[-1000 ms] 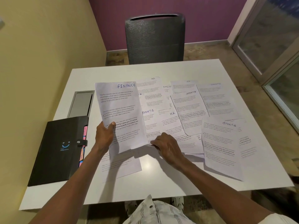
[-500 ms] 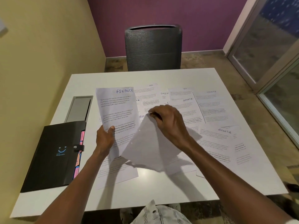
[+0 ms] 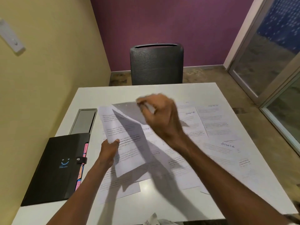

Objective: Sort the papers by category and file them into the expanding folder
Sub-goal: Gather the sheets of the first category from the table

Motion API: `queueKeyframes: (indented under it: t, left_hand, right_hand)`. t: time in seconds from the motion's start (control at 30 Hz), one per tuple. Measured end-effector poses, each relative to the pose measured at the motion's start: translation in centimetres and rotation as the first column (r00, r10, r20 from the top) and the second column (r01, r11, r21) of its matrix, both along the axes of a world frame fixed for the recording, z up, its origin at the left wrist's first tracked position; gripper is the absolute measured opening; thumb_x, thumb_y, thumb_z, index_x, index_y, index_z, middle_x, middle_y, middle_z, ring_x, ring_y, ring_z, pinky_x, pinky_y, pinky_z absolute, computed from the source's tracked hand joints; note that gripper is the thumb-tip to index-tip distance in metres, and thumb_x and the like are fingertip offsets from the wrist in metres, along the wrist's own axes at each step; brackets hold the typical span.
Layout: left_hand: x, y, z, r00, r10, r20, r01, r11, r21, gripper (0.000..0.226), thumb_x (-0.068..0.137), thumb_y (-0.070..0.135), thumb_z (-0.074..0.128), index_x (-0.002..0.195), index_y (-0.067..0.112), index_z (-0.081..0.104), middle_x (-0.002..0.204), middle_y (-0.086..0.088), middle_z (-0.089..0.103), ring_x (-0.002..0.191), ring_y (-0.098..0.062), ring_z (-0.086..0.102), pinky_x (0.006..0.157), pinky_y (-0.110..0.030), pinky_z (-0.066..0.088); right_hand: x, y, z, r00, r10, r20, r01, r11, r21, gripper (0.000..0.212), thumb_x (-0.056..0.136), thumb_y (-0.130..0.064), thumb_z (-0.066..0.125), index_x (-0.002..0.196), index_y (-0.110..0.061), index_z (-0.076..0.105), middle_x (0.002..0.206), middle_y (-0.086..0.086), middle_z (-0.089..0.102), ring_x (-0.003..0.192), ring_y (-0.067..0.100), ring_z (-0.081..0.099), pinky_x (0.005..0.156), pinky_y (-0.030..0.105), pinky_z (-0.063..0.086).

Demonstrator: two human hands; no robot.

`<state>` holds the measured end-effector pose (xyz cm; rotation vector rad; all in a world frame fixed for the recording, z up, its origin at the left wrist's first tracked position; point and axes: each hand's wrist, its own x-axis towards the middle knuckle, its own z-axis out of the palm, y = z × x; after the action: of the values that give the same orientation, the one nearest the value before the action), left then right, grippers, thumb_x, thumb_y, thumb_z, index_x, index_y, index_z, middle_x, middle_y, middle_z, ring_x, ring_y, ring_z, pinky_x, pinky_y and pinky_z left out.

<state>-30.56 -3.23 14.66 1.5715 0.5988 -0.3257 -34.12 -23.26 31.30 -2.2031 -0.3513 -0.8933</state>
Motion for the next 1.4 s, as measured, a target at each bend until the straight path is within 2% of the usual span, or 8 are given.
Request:
queueKeyframes:
  t: [0.17, 0.4, 0.6, 0.7, 0.83, 1.0, 1.23, 1.4]
  left_hand:
    - [-0.7, -2.0, 2.3, 0.999, -0.046, -0.023, 0.037, 0.960, -0.278, 0.023, 0.094, -0.013, 0.045, 0.091, 0.002, 0.062, 0.059, -0.008, 0.069, 0.048, -0.016, 0.066, 0.042, -0.022, 0.052]
    - [-0.6, -2.0, 2.0, 0.993, -0.078, -0.088, 0.011, 0.804, -0.594, 0.044, 0.084, -0.009, 0.053, 0.127, -0.003, 0.058, 0.128, -0.028, 0.061, 0.115, -0.042, 0.062, 0.090, -0.052, 0.056]
    - [-1.4, -2.5, 2.4, 0.987, -0.158, -0.027, 0.113, 0.804, -0.583, 0.047, 0.077, -0.008, 0.057, 0.123, -0.004, 0.061, 0.109, -0.025, 0.070, 0.086, -0.033, 0.073, 0.066, -0.042, 0.061]
    - [-2.2, -2.8, 3.0, 0.968, -0.250, -0.017, 0.197, 0.802, -0.563, 0.031, 0.084, -0.002, 0.060, 0.112, 0.001, 0.071, 0.112, -0.023, 0.071, 0.092, -0.035, 0.072, 0.070, -0.046, 0.061]
    - [-2.5, -3.4, 3.0, 0.944, -0.328, -0.030, 0.265, 0.810, -0.523, 0.022, 0.086, -0.004, 0.059, 0.103, 0.000, 0.072, 0.105, -0.022, 0.072, 0.085, -0.034, 0.073, 0.067, -0.042, 0.060]
    - [-2.6, -5.1, 3.1, 0.945, -0.325, -0.038, 0.246, 0.782, -0.573, 0.043, 0.099, 0.050, 0.049, 0.105, 0.013, 0.069, 0.094, -0.014, 0.074, 0.078, -0.031, 0.072, 0.065, -0.040, 0.060]
    - [-1.8, -7.5, 3.9, 0.879, -0.281, 0.386, 0.267, 0.959, 0.090, 0.021, 0.090, 0.027, 0.070, 0.110, 0.022, 0.066, 0.100, 0.012, 0.072, 0.087, -0.004, 0.070, 0.064, -0.010, 0.053]
    - [-2.2, -8.5, 3.0, 0.872, -0.236, 0.429, 0.210, 0.972, 0.108, 0.026, 0.085, 0.020, 0.077, 0.109, 0.022, 0.067, 0.099, 0.017, 0.072, 0.085, 0.004, 0.069, 0.068, -0.014, 0.055]
  right_hand:
    - [-3.3, 3.7, -8.2, 0.954, 0.205, -0.219, -0.227, 0.971, -0.079, 0.015, 0.086, -0.015, 0.061, 0.092, -0.016, 0.074, 0.090, -0.003, 0.074, 0.076, 0.021, 0.061, 0.068, 0.038, 0.050]
    - [-4.8, 3.1, -13.8, 0.892, 0.303, -0.336, -0.406, 0.862, -0.302, 0.020, 0.091, -0.033, 0.058, 0.091, -0.019, 0.072, 0.091, -0.003, 0.070, 0.081, 0.020, 0.059, 0.070, 0.039, 0.046]
    - [-2.8, -0.6, -11.0, 0.961, -0.025, -0.275, 0.030, 0.999, 0.015, 0.054, 0.085, -0.047, 0.066, 0.127, -0.014, 0.060, 0.133, 0.006, 0.057, 0.127, 0.020, 0.049, 0.103, 0.039, 0.042]
    - [-1.0, -3.9, -10.1, 0.762, -0.308, -0.570, 0.341, 0.939, -0.051, 0.085, 0.087, -0.050, 0.063, 0.151, -0.013, 0.021, 0.153, 0.012, 0.028, 0.139, 0.028, 0.025, 0.111, 0.042, 0.029]
    - [0.4, -7.2, -11.5, 0.545, 0.082, -0.834, 0.447, 0.813, 0.372, 0.096, 0.078, -0.040, 0.077, 0.150, -0.010, 0.022, 0.145, 0.010, 0.045, 0.131, 0.028, 0.046, 0.104, 0.033, 0.039]
    - [-0.6, -6.7, -15.2, 0.650, 0.383, -0.656, 0.457, 0.493, 0.740, 0.040, 0.081, 0.004, 0.071, 0.119, -0.006, 0.064, 0.107, 0.008, 0.073, 0.102, 0.025, 0.069, 0.087, 0.033, 0.057]
    - [-1.3, -7.9, -13.4, 0.765, 0.133, -0.630, 0.340, 0.748, 0.570, 0.029, 0.091, -0.023, 0.066, 0.120, -0.019, 0.062, 0.108, -0.005, 0.070, 0.098, 0.013, 0.066, 0.077, 0.023, 0.054]
    - [-2.1, -9.0, -13.6, 0.782, 0.250, -0.571, 0.249, 0.715, 0.653, 0.016, 0.094, -0.023, 0.062, 0.106, -0.034, 0.063, 0.106, -0.005, 0.071, 0.100, 0.012, 0.067, 0.079, 0.028, 0.057]
